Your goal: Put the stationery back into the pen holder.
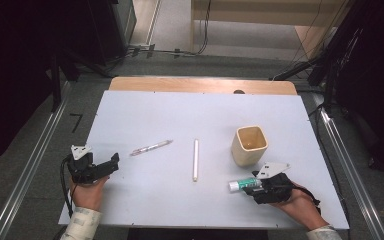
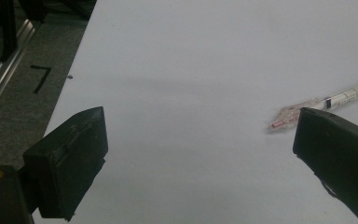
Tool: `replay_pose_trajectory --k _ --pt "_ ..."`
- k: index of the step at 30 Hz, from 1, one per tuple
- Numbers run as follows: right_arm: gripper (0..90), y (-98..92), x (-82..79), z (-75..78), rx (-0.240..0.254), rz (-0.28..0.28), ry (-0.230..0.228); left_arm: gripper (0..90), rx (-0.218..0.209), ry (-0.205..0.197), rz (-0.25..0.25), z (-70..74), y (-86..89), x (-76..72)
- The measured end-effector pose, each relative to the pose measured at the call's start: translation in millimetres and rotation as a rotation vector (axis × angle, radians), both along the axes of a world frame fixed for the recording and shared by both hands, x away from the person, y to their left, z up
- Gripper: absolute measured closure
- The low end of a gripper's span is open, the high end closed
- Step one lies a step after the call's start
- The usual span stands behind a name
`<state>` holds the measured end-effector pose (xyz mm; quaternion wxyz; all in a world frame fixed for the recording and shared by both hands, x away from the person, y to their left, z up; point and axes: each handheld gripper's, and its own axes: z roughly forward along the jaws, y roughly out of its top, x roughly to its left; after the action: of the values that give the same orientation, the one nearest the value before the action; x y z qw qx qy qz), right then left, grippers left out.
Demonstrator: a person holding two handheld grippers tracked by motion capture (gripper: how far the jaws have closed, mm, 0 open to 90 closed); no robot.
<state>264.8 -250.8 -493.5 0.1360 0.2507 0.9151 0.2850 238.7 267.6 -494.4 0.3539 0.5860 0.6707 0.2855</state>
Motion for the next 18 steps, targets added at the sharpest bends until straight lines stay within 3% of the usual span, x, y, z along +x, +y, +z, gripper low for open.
replay_pose_trajectory --k 18 --pt "58.1 -4.2 -1.3 -3.8 -0.03 -0.005 -0.015 3.8 0.0 0.0 0.0 0.1 0.0 0.0"
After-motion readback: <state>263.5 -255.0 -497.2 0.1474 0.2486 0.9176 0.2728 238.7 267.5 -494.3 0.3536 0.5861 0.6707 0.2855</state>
